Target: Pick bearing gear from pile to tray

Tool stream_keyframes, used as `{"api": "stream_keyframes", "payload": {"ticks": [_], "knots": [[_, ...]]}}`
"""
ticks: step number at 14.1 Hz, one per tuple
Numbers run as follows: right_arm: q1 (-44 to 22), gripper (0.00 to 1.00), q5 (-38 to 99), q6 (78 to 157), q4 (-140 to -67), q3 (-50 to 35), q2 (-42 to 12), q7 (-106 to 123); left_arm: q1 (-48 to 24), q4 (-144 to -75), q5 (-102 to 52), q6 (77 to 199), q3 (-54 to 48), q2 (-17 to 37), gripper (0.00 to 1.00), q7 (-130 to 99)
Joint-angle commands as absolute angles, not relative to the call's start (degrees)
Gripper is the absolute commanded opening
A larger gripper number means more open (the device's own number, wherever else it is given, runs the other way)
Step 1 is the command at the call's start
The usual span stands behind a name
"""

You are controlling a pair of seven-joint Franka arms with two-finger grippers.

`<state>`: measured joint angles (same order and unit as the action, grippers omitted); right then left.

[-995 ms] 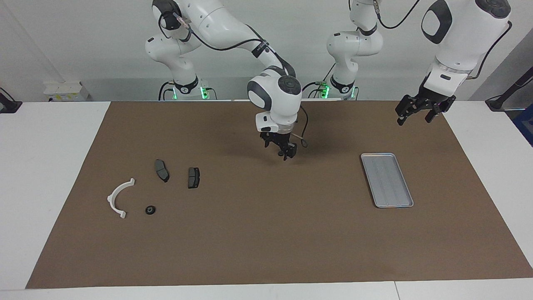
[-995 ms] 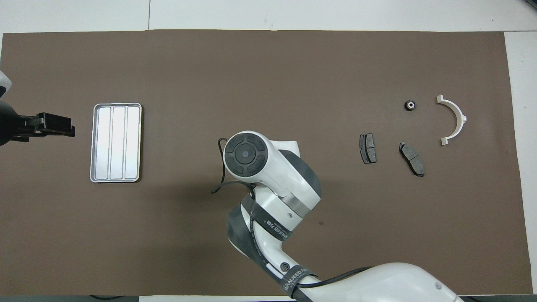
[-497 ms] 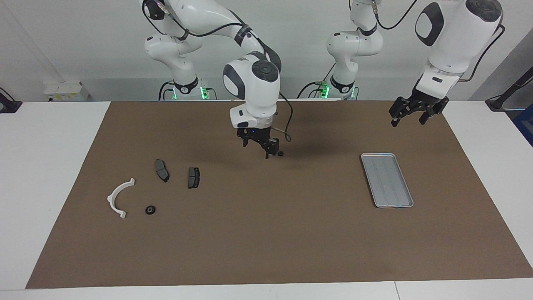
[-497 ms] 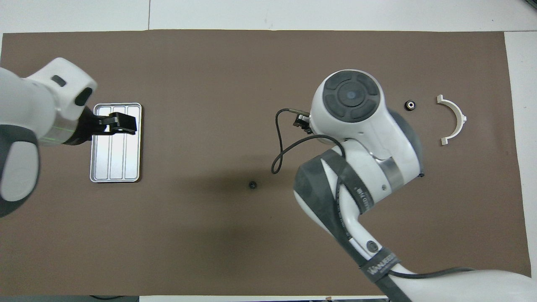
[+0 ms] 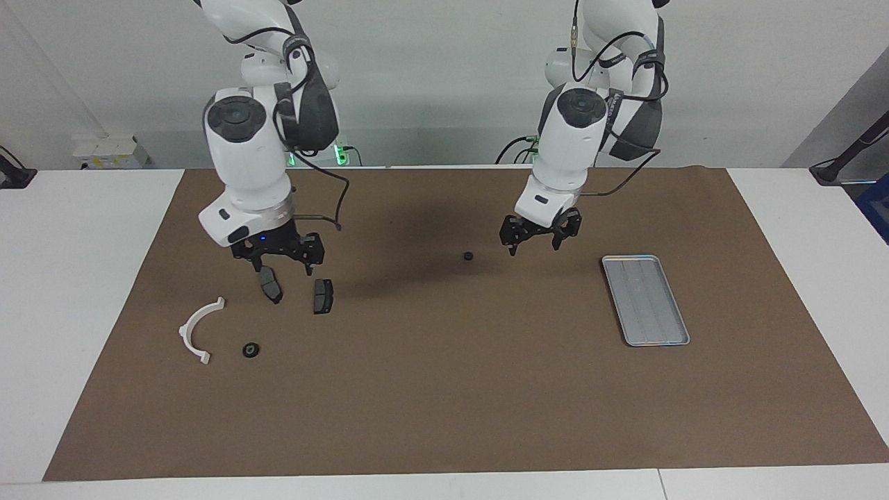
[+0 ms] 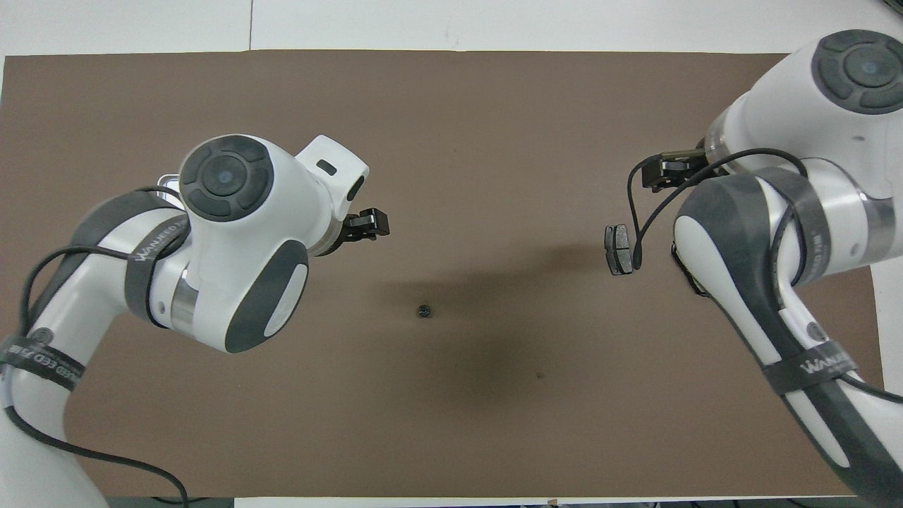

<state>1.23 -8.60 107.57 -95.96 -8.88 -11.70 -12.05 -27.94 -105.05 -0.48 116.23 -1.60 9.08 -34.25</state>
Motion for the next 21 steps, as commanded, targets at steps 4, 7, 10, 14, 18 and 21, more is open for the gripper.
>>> {"api": "stream_keyframes", "payload": {"ticks": [4, 7, 10, 14, 18, 21], "knots": [[8.9, 1.0, -8.7, 116.1, -100.5, -9.7, -14.1, -9.7, -35.1, -106.0, -0.1, 123.3, -0.4, 16.7, 1.0, -42.3], [10.8, 1.0, -9.0, 120.7, -100.5, -9.5, -18.4, -13.0, -37.3, -107.0, 0.2, 123.4, -0.5, 16.8, 1.0, -45.7], [10.6, 1.0, -9.8, 123.2, -100.3, -9.4, -21.8, -20.2, -38.4, -109.9, 0.2, 124.0, -0.5, 16.0, 1.0, -46.3], [10.6, 1.0, -11.7, 125.8, -98.4, -9.4, -27.0, -24.5, -39.8, -115.0, 0.2, 126.9, -0.6, 14.2, 1.0, -49.0], [10.3, 1.0, -11.7, 125.7, -94.6, -9.4, -30.7, -24.6, -40.2, -120.8, 0.2, 136.3, -0.7, 11.8, 1.0, -48.6], [10.0, 1.0, -11.6, 125.8, -93.8, -9.4, -32.2, -26.0, -40.2, -120.9, 0.2, 138.3, -0.8, 11.9, 1.0, -48.2]]}}
